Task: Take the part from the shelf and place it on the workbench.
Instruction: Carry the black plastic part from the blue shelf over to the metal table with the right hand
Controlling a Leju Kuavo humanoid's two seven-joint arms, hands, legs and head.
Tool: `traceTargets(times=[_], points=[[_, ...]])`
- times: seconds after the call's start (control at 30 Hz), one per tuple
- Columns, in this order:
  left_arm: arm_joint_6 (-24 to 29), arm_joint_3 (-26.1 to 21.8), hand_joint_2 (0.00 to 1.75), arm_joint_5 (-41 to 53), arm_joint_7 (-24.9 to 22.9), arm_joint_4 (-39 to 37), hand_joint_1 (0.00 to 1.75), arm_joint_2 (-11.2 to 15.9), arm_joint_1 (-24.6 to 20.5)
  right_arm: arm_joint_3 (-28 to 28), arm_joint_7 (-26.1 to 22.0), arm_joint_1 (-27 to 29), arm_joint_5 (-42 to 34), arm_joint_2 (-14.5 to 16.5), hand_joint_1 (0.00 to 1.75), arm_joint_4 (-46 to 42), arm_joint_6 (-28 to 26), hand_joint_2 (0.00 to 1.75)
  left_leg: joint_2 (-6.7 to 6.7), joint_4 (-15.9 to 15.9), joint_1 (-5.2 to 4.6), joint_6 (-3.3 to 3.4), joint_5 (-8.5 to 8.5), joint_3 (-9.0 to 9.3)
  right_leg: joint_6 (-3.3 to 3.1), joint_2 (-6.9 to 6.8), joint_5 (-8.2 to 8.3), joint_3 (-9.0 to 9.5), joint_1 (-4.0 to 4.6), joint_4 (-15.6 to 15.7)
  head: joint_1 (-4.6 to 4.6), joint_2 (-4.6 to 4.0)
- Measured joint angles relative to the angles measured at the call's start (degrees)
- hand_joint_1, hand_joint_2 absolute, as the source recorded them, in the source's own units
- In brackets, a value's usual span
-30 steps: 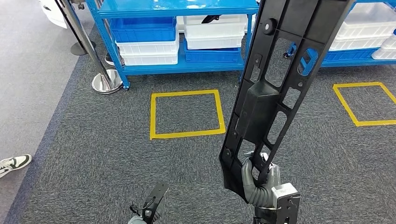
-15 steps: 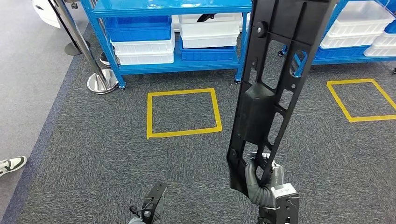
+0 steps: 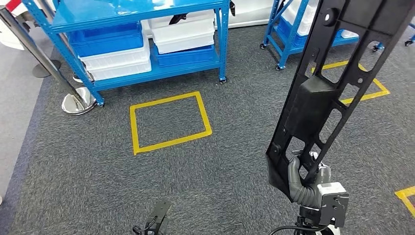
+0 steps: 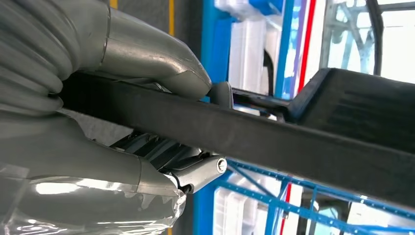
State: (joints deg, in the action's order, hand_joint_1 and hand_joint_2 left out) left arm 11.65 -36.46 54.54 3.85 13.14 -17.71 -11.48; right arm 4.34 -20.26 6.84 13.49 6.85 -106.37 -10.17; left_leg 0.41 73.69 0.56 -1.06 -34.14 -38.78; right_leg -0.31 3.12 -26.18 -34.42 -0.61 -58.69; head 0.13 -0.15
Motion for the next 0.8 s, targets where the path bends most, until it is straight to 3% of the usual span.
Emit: traceTargets(times=[0.03,0.1,0.17,0.23,0.3,0.37,0.43,0.47,0.5,0.57,0.63,0.67,0.73,0.77,0.8], points=[[0.0,0.0,0.00,0.0,0.0,0.0,0.00,0.0,0.0,-0.1,0.0,0.0,0.0,0.0,1.75,0.0,0.0,1.75,-0.46,-3.3,-0.06,0.38,2.10,1.52,0.00,0.79,0.00,0.06,0.11,0.0,-0.01,0.00],[0.1,0.0,0.00,0.0,0.0,0.0,0.00,0.1,0.0,-0.2,-0.1,0.0,0.0,0.1,1.75,0.1,0.1,1.75,-2.85,-11.0,-0.09,1.32,5.55,5.11,0.14,2.22,0.08,0.07,0.20,-0.1,0.12,0.00],[0.3,0.1,0.00,0.0,0.0,0.0,0.00,0.1,0.0,-0.3,-0.2,0.0,0.2,0.3,1.75,0.3,0.2,1.75,-4.48,-14.7,-0.16,1.85,6.43,6.82,0.67,3.41,0.36,-0.27,0.01,-0.1,0.12,0.00],[0.4,0.1,0.00,0.0,-0.1,0.0,0.00,0.1,0.0,-0.5,-0.3,0.1,0.7,0.4,1.75,0.5,0.3,1.75,-3.68,-15.4,-0.11,1.98,6.59,7.11,1.48,4.41,0.75,-0.65,-0.12,0.1,0.00,0.00],[0.5,0.1,0.00,0.0,-0.1,0.1,0.00,0.0,-0.1,-0.7,-0.4,0.3,1.3,0.4,1.75,0.8,0.3,1.75,-2.32,-16.5,0.16,2.36,7.16,7.42,2.15,2.41,-0.06,-1.33,0.11,-0.9,0.22,0.00],[0.5,0.2,0.00,0.0,-0.2,0.2,0.00,-0.1,0.0,-0.8,-0.5,0.2,1.8,0.5,1.75,1.1,0.3,1.75,-0.75,-17.1,0.17,2.75,7.55,7.55,2.69,-1.22,-3.20,-3.84,0.14,-6.1,0.60,0.00],[0.5,0.2,0.00,0.0,-0.2,0.2,0.00,0.0,0.2,-0.8,-0.6,0.2,2.1,0.5,1.75,1.5,0.3,1.75,0.85,-17.1,0.05,2.88,7.57,7.39,3.20,-2.56,-6.22,-7.15,-0.19,-13.0,0.79,0.00],[0.5,0.2,0.00,0.0,-0.2,0.2,0.00,0.0,0.3,-0.8,-0.6,0.3,2.2,0.5,1.75,1.6,0.3,1.75,1.65,-17.1,0.02,2.87,7.55,7.33,3.42,-2.74,-6.42,-7.85,-0.38,-14.6,0.81,0.00],[0.4,0.2,0.00,0.0,-0.1,0.2,0.00,0.0,0.3,-0.9,-0.6,0.3,2.3,0.5,1.75,1.7,0.2,1.75,2.40,-17.0,0.02,2.82,7.51,7.31,3.57,-2.95,-5.57,-7.39,-0.54,-14.1,0.81,0.00],[0.2,0.2,0.00,0.0,0.0,0.2,0.00,0.0,0.3,-1.0,-0.6,0.3,2.4,0.5,1.75,1.9,0.1,1.75,3.74,-16.9,-0.01,2.52,7.31,7.42,3.61,-4.60,-2.13,-3.29,-0.67,-7.0,0.83,0.00],[0.2,0.2,0.00,0.0,0.1,0.2,0.00,0.0,0.2,-1.1,-0.7,0.2,2.6,0.5,1.75,1.9,0.0,1.75,4.78,-16.6,-0.29,1.92,6.97,7.53,3.09,-6.67,-0.01,0.28,-0.37,-0.5,0.76,0.00],[0.1,0.3,0.00,0.0,0.1,0.2,0.00,0.0,0.2,-1.1,-0.7,0.1,2.7,0.6,1.75,1.9,0.0,1.75,5.24,-16.5,-0.43,1.59,6.83,7.58,2.74,-7.08,0.21,0.84,-0.18,0.7,0.71,0.00],[0.1,0.3,0.00,0.0,0.2,0.3,0.00,0.0,0.2,-1.2,-0.8,0.2,3.0,0.6,1.75,1.9,-0.1,1.75,6.28,-16.5,-0.51,0.94,6.73,7.74,1.97,-5.89,0.37,0.49,-0.01,0.8,0.60,0.00],[0.1,0.3,0.00,0.0,0.2,0.3,0.00,0.0,0.2,-1.3,-0.8,0.2,3.1,0.6,1.75,1.8,-0.1,1.75,6.14,-16.3,-0.40,0.58,6.46,7.75,1.62,-5.27,0.54,0.41,-0.11,0.9,0.61,0.00],[0.1,0.4,0.00,0.0,0.2,0.3,0.00,0.0,0.1,-1.4,-0.8,0.2,3.2,0.7,1.75,1.7,-0.2,1.75,5.17,-15.5,-0.25,0.26,5.71,7.47,1.23,-4.64,0.73,0.37,-0.26,1.1,0.56,0.00]])
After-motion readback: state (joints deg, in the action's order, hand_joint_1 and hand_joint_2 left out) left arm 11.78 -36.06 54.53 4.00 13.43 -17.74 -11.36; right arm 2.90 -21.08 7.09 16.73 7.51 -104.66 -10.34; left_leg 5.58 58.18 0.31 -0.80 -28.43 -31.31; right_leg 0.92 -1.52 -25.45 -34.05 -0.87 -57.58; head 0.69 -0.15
